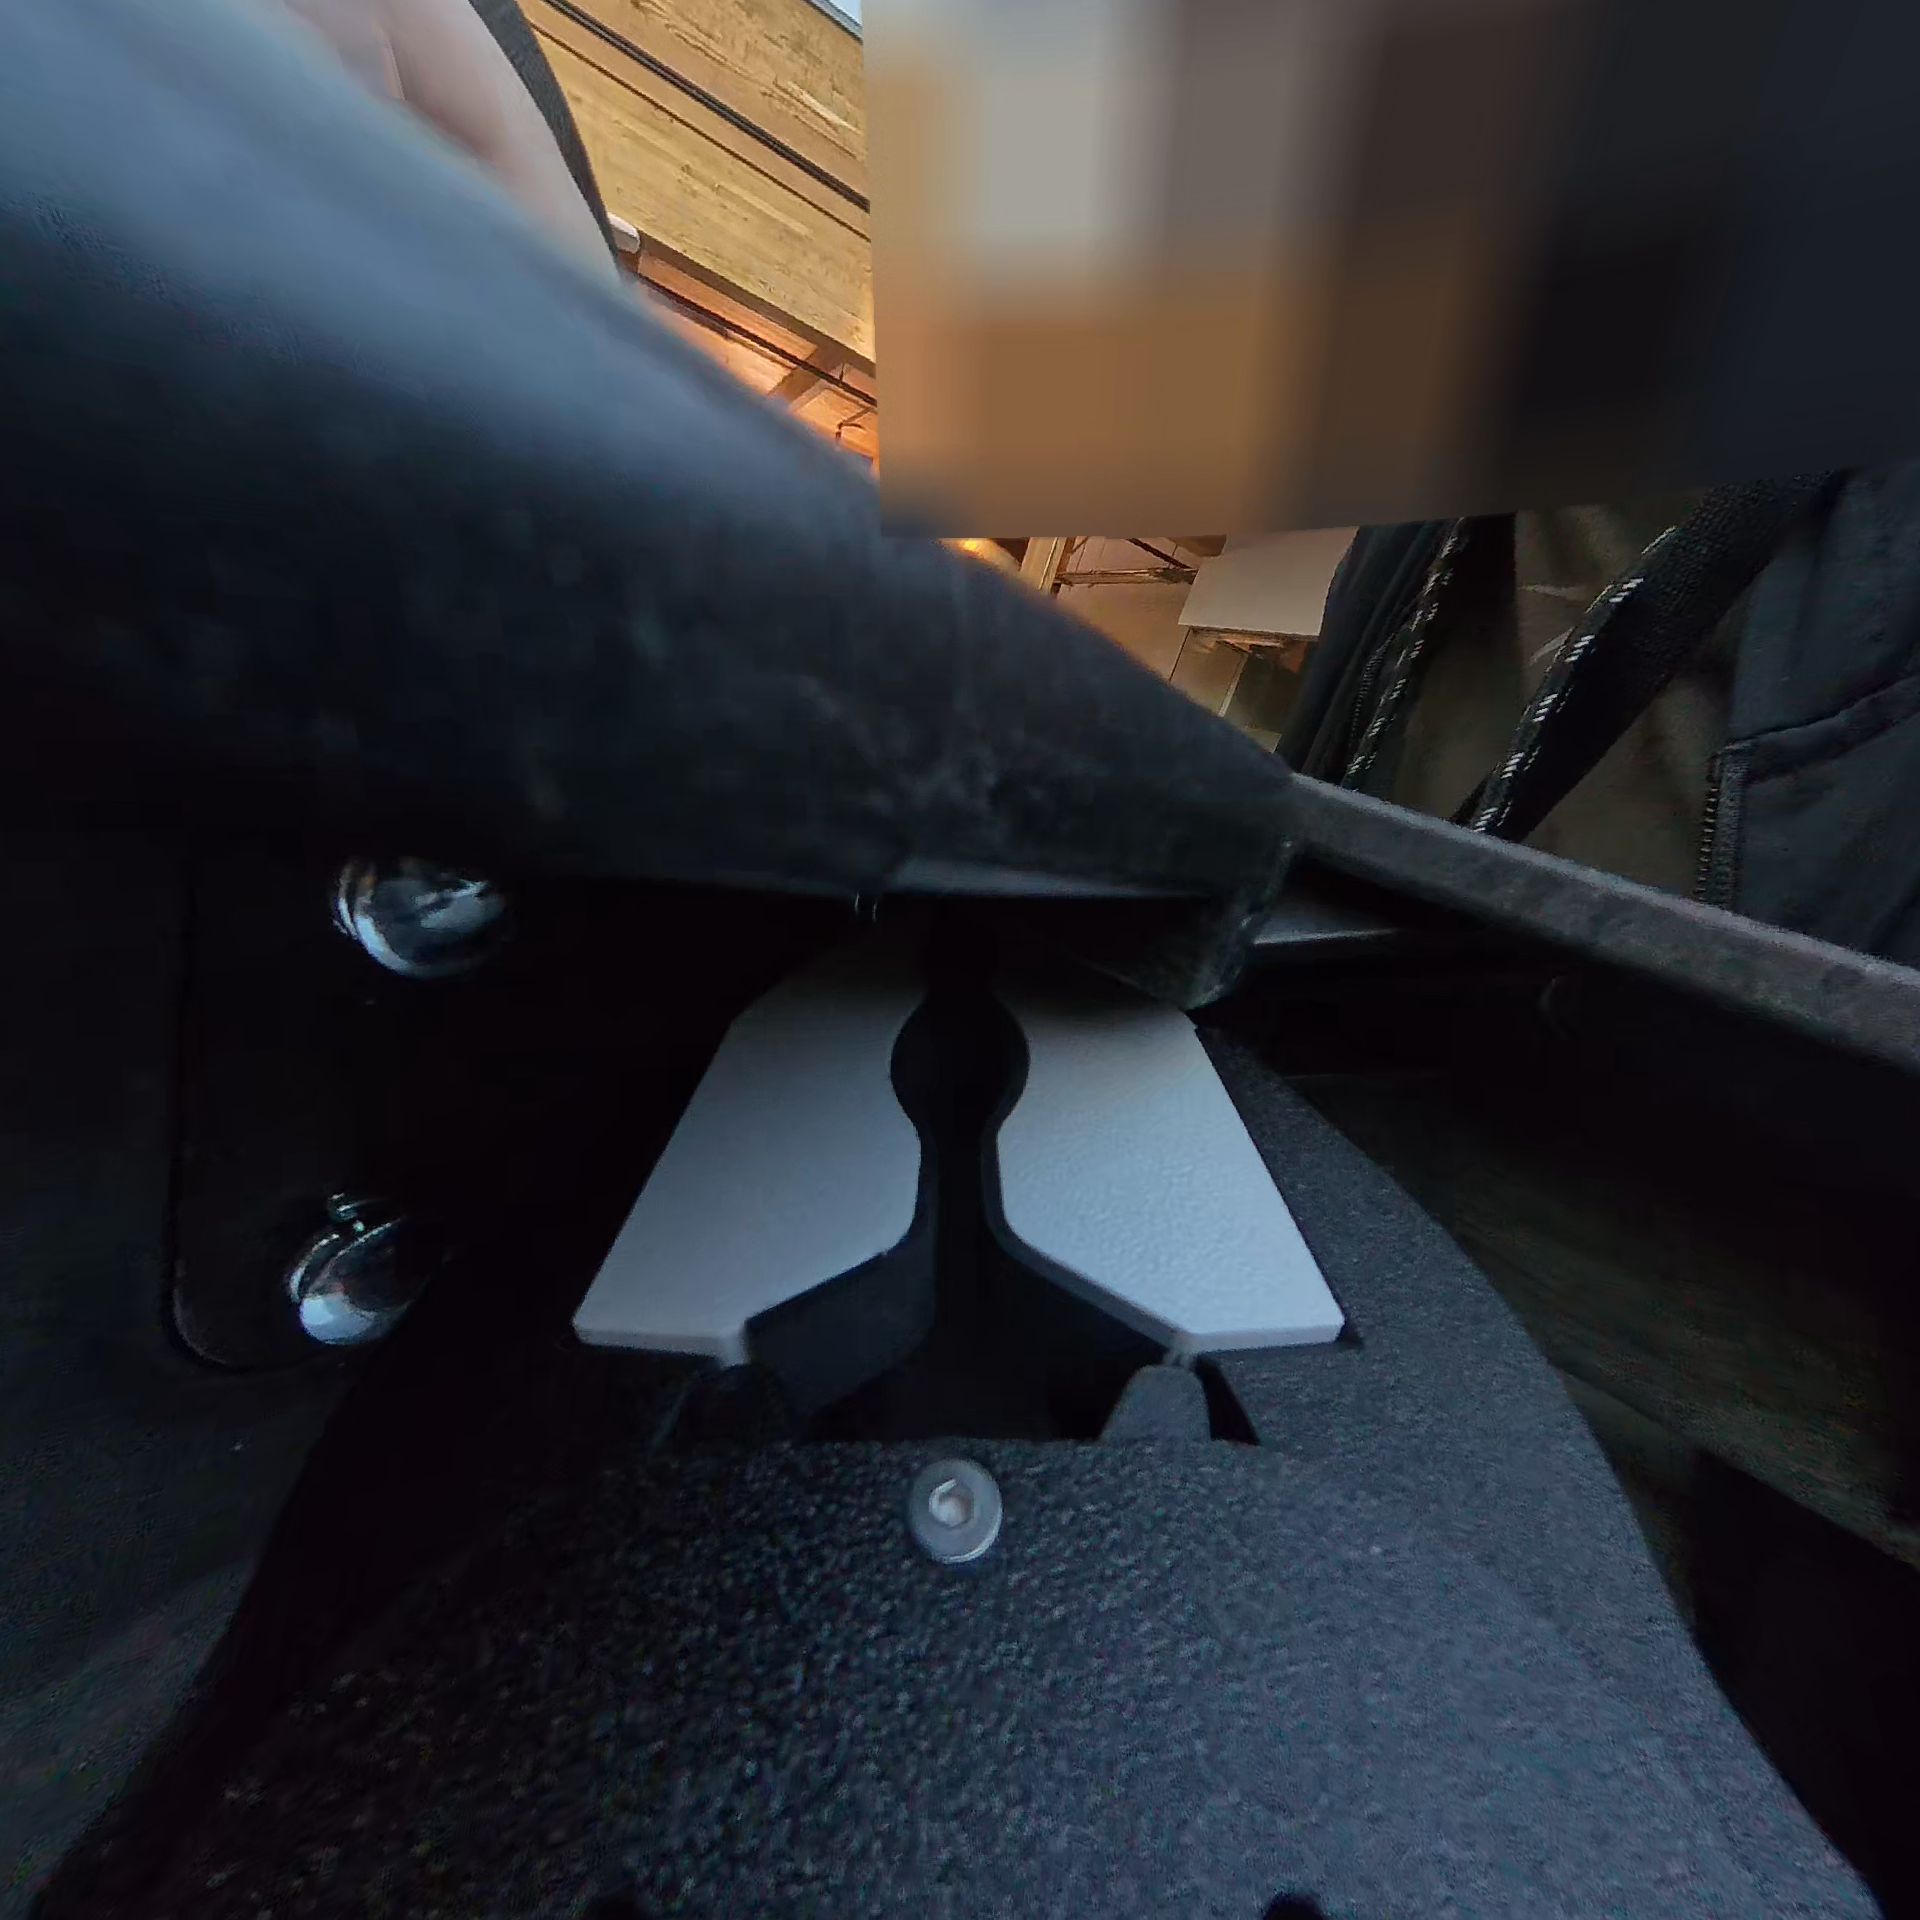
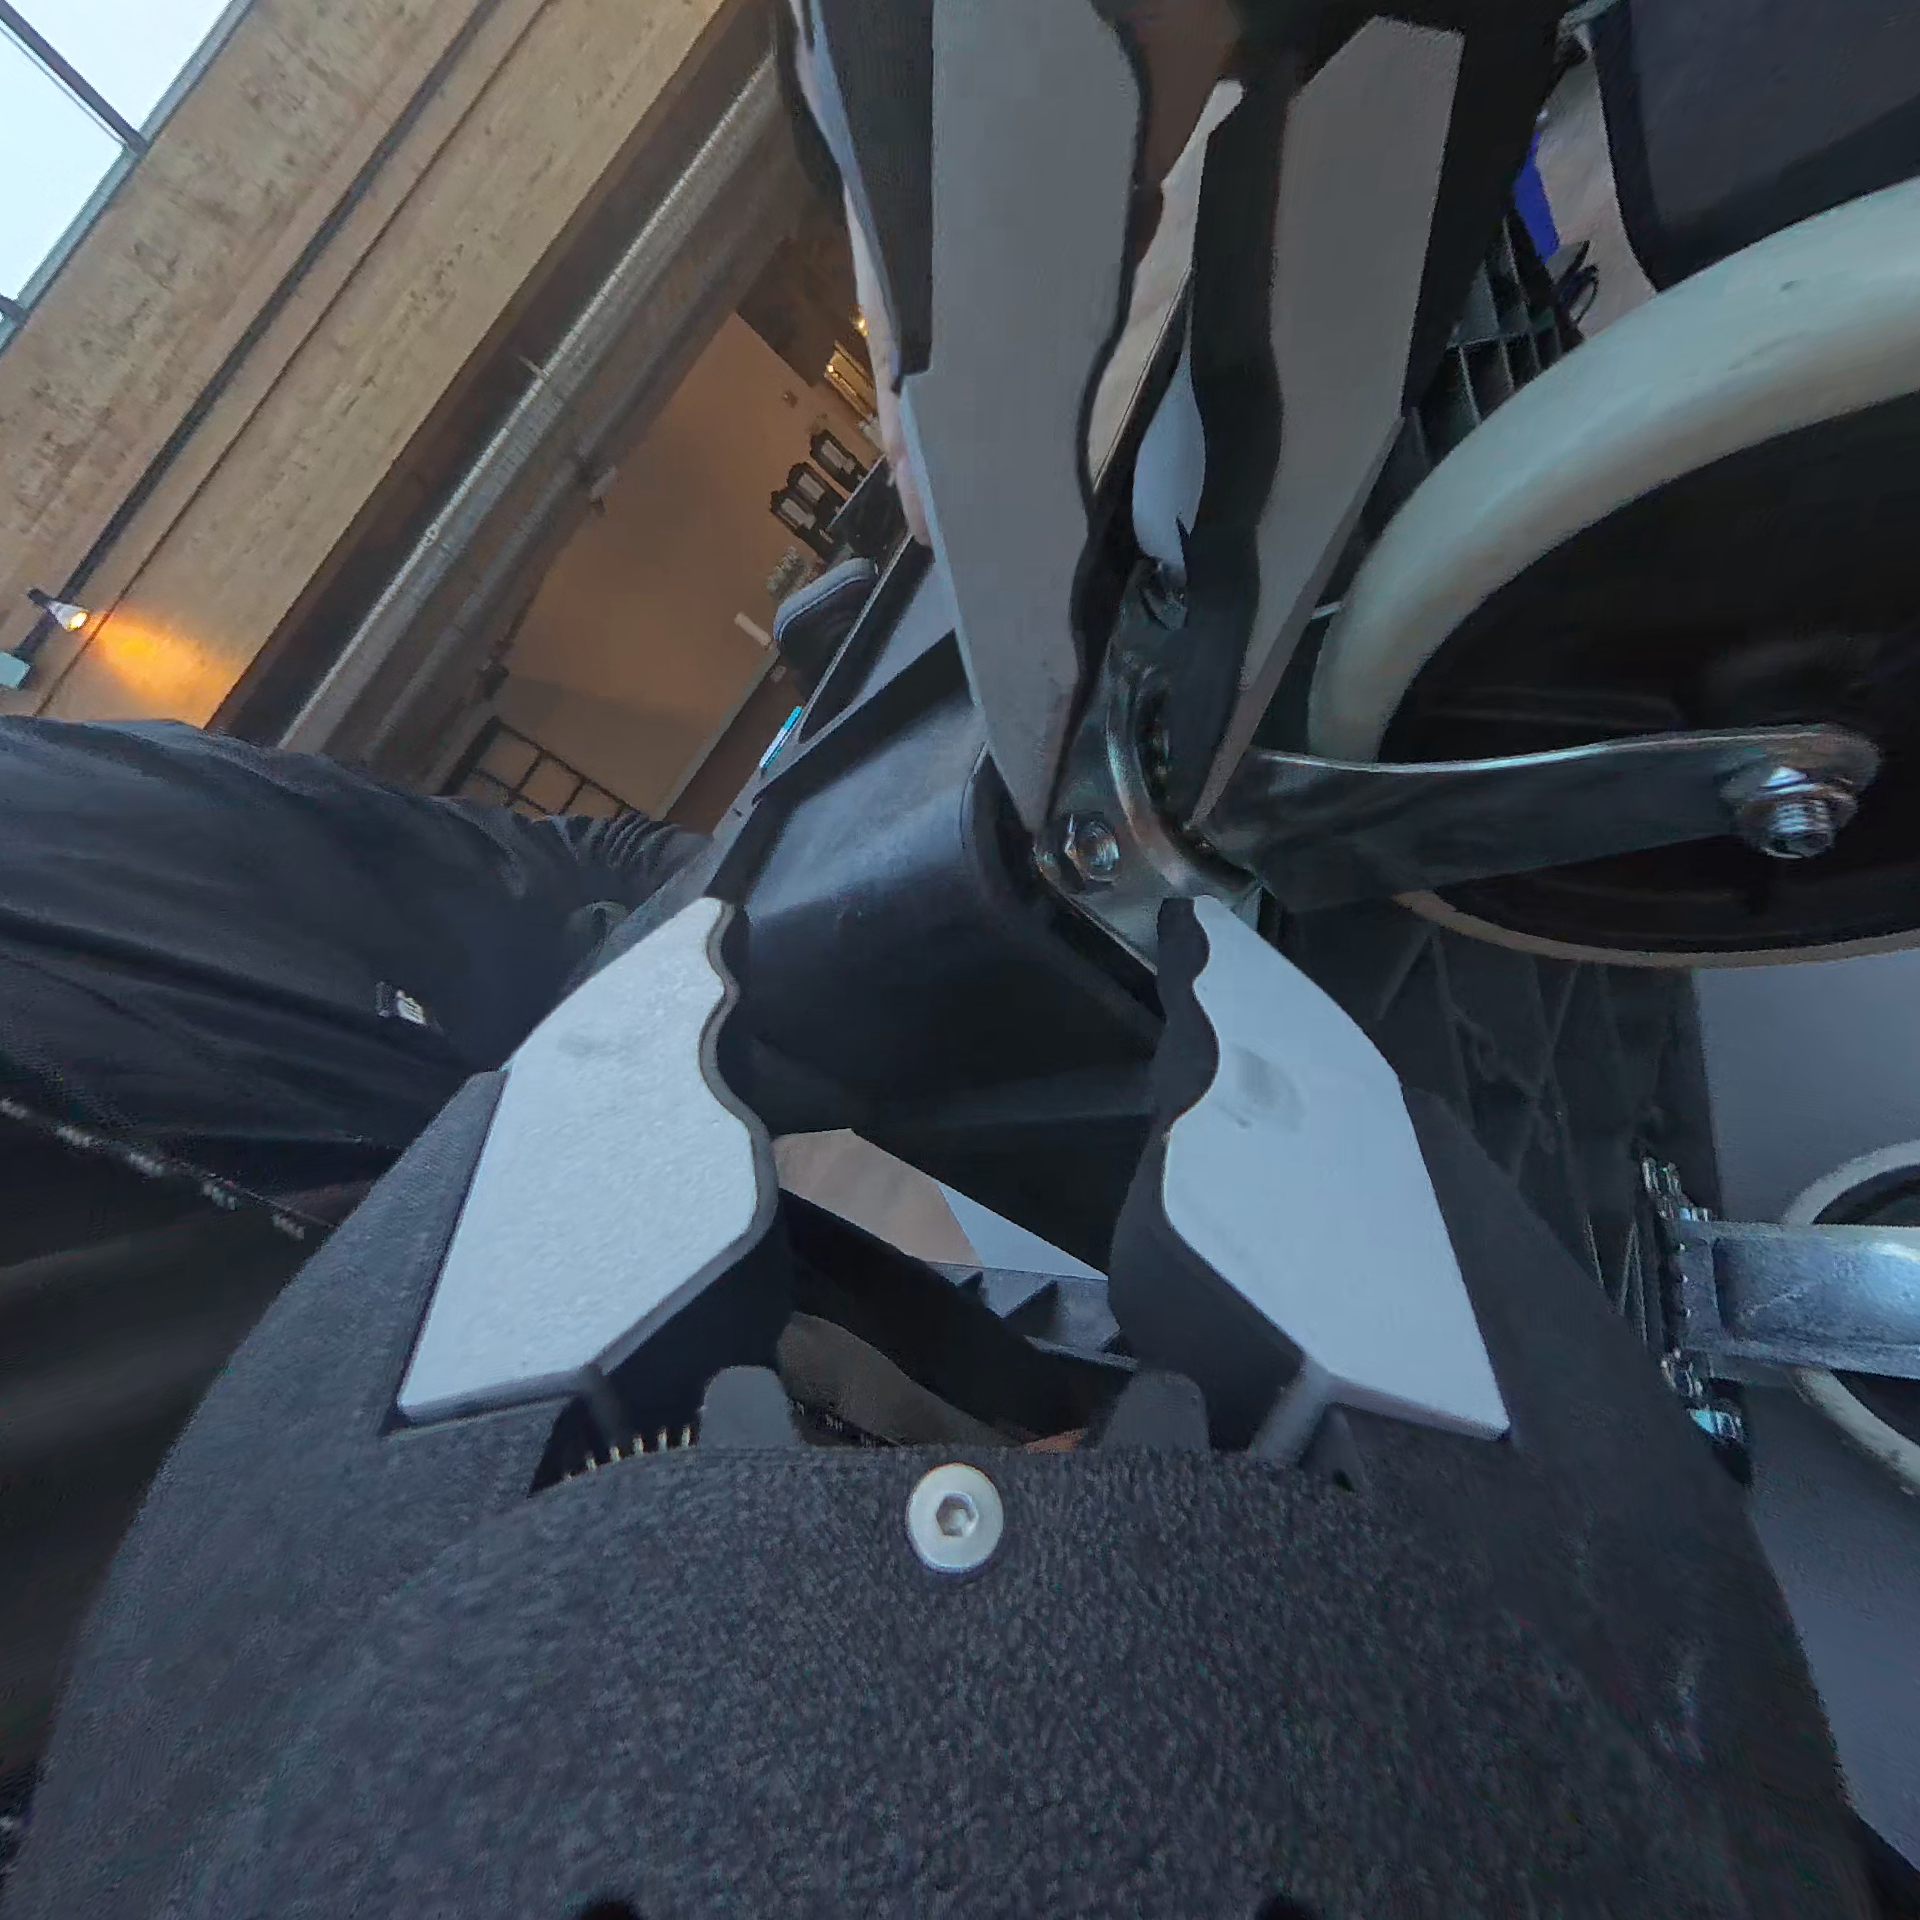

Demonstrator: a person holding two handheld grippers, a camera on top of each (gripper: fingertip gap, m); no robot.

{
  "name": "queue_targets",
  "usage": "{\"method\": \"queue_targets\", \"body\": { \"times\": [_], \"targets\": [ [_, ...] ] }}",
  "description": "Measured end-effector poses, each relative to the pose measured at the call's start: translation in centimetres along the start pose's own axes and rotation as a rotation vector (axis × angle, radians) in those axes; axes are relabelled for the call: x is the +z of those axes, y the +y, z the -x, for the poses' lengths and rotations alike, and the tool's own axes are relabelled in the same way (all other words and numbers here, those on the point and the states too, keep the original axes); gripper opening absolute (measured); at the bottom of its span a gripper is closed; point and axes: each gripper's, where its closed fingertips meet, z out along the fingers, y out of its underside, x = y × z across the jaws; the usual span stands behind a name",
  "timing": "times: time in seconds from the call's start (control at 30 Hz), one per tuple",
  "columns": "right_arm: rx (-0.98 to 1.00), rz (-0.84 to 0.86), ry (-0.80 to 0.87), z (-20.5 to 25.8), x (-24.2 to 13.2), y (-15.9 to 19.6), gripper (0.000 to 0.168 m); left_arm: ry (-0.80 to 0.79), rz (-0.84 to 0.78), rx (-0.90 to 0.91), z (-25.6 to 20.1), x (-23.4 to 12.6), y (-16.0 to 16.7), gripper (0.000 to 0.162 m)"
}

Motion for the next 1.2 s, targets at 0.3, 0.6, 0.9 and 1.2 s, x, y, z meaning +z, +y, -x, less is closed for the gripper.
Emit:
{"method": "queue_targets", "body": {
  "times": [0.3, 0.6, 0.9, 1.2],
  "targets": [
    [0.019, -0.018, -0.063, 1.6, 0.0, -0.1, 0.085, -0.004, 0.001, -0.003, -0.1, -0.1, 0.0, 0.0],
    [0.004, -0.102, -0.035, 1.1, -1.5, -1.2, 0.067, -0.005, 0.008, -0.001, 0.1, 0.0, 0.1, 0.0],
    [0.005, -0.034, -0.027, 0.8, 0.3, -0.2, 0.08, -0.006, 0.01, -0.001, 0.1, 0.0, 0.1, 0.0],
    [-0.03, -0.011, 0.019, 1.4, 0.4, 0.0, 0.088, -0.004, 0.007, 0.001, 0.1, 0.0, 0.0, 0.0]
  ]
}}
